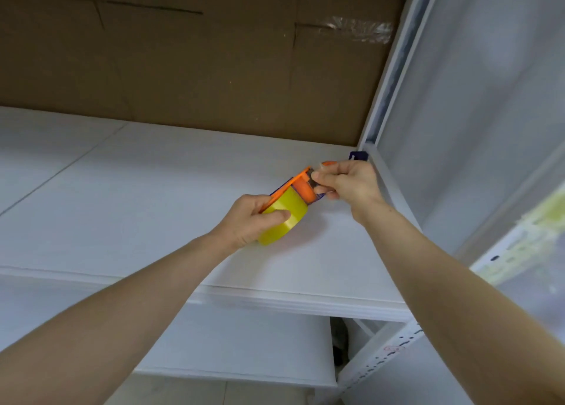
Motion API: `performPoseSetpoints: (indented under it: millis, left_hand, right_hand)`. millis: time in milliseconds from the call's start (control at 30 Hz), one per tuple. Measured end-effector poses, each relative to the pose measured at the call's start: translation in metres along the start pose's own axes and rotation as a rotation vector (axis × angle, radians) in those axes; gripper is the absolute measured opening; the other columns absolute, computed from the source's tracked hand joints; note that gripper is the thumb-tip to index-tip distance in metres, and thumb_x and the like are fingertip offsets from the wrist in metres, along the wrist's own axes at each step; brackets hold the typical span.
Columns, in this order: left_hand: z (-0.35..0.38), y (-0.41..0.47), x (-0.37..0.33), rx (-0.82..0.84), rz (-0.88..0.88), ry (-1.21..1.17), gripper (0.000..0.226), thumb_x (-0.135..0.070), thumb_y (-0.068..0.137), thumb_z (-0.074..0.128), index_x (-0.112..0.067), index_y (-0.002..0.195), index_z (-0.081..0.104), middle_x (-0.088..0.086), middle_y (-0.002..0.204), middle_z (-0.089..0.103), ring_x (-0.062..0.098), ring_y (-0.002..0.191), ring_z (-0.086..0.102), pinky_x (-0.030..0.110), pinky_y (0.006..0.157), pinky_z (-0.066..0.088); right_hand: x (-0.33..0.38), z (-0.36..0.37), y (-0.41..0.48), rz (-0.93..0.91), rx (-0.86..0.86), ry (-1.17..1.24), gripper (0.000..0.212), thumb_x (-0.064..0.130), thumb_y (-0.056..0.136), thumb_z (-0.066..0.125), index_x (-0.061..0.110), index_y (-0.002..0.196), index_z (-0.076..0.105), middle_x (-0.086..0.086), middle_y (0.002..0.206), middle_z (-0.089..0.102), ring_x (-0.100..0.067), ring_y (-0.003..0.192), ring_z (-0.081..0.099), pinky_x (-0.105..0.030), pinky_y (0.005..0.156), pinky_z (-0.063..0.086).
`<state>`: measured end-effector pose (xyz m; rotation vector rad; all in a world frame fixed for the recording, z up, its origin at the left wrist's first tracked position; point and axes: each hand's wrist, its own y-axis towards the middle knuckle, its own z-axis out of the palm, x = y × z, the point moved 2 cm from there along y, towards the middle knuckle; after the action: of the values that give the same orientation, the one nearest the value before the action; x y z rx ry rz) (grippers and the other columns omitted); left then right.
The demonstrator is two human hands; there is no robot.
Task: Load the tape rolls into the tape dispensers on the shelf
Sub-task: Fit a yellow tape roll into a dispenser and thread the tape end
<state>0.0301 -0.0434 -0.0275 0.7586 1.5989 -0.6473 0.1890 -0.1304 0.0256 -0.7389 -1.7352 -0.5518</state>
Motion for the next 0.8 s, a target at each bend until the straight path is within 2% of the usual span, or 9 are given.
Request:
performPoseSetpoints:
  millis: [100,167,267,367,400,500,567,667,800]
  left_hand:
    - [0.001,0.0,0.001,0.01,0.019,0.006,0.008,-0.023,0.067,0.072,-0.018,0.071,0.067,-0.011,0.051,0.064,0.0,0.048,0.058,0.013,0.05,0.047]
    - [0.001,-0.001,0.002,0.002,0.041,0.024,0.014,-0.026,0.066,0.074,-0.015,0.074,0.068,-0.008,0.057,0.064,0.003,0.051,0.059,0.016,0.054,0.048]
    - [0.003,-0.002,0.003,-0.027,0.062,0.066,0.031,-0.037,0.06,0.073,-0.009,0.073,0.069,0.0,0.062,0.06,0.007,0.053,0.056,0.02,0.057,0.046]
    - [0.005,-0.003,0.002,-0.048,0.089,0.096,0.065,-0.052,0.051,0.074,0.006,0.08,0.069,0.008,0.068,0.06,0.015,0.06,0.056,0.026,0.062,0.045]
    - [0.005,-0.003,0.003,-0.054,0.082,0.107,0.064,-0.052,0.053,0.076,0.006,0.079,0.069,0.006,0.066,0.061,0.015,0.06,0.057,0.027,0.062,0.045]
    - [0.006,-0.002,0.002,-0.089,0.056,0.124,0.026,-0.034,0.067,0.082,-0.011,0.066,0.069,-0.008,0.052,0.06,0.004,0.049,0.056,0.022,0.058,0.044]
    - [0.007,-0.002,0.001,-0.107,0.059,0.131,0.032,-0.039,0.062,0.08,-0.008,0.07,0.071,0.0,0.059,0.061,0.009,0.054,0.056,0.023,0.059,0.044]
    - [0.009,-0.003,-0.001,-0.101,0.091,0.122,0.062,-0.051,0.054,0.076,0.006,0.08,0.07,0.01,0.068,0.06,0.017,0.06,0.055,0.026,0.06,0.044]
    - [0.005,-0.005,-0.006,-0.015,0.09,0.164,0.04,-0.037,0.06,0.083,-0.003,0.076,0.071,0.007,0.068,0.062,0.012,0.058,0.058,0.021,0.058,0.048]
  right_hand:
    - [-0.001,-0.004,0.001,0.07,0.018,-0.018,0.015,0.009,0.077,0.074,0.007,0.089,0.066,-0.003,0.062,0.066,-0.001,0.04,0.061,-0.017,0.048,0.05]
    - [-0.002,-0.006,0.001,0.114,0.041,-0.054,0.017,0.009,0.076,0.074,0.006,0.091,0.066,-0.008,0.07,0.065,-0.006,0.046,0.062,-0.017,0.048,0.051]
    - [-0.005,-0.007,0.002,0.145,0.052,-0.097,0.016,0.006,0.076,0.074,0.002,0.089,0.067,-0.009,0.068,0.065,-0.004,0.038,0.061,-0.016,0.045,0.051]
    - [-0.008,-0.006,0.002,0.122,0.029,-0.173,0.01,0.007,0.076,0.074,0.004,0.081,0.066,-0.011,0.069,0.066,-0.005,0.042,0.06,-0.015,0.045,0.05]
    - [-0.009,-0.006,0.003,0.104,0.023,-0.206,0.009,0.008,0.076,0.074,0.005,0.079,0.066,-0.01,0.07,0.066,-0.007,0.047,0.061,-0.015,0.045,0.049]
    - [-0.011,-0.005,0.007,0.034,-0.002,-0.344,0.013,0.013,0.075,0.074,0.011,0.065,0.066,-0.012,0.075,0.068,-0.016,0.063,0.061,-0.025,0.059,0.053]
    - [-0.012,-0.004,0.009,0.001,-0.029,-0.438,0.01,0.017,0.073,0.074,0.008,0.07,0.071,-0.015,0.079,0.069,-0.021,0.072,0.061,-0.039,0.075,0.054]
    - [-0.016,0.0,0.006,-0.067,-0.077,-0.47,0.017,0.019,0.078,0.069,0.003,0.083,0.073,-0.014,0.087,0.072,-0.026,0.086,0.065,-0.041,0.082,0.055]
    - [-0.024,0.007,0.0,-0.166,-0.198,-0.459,0.016,0.021,0.083,0.065,0.008,0.089,0.073,-0.009,0.093,0.073,-0.024,0.09,0.065,-0.033,0.077,0.051]
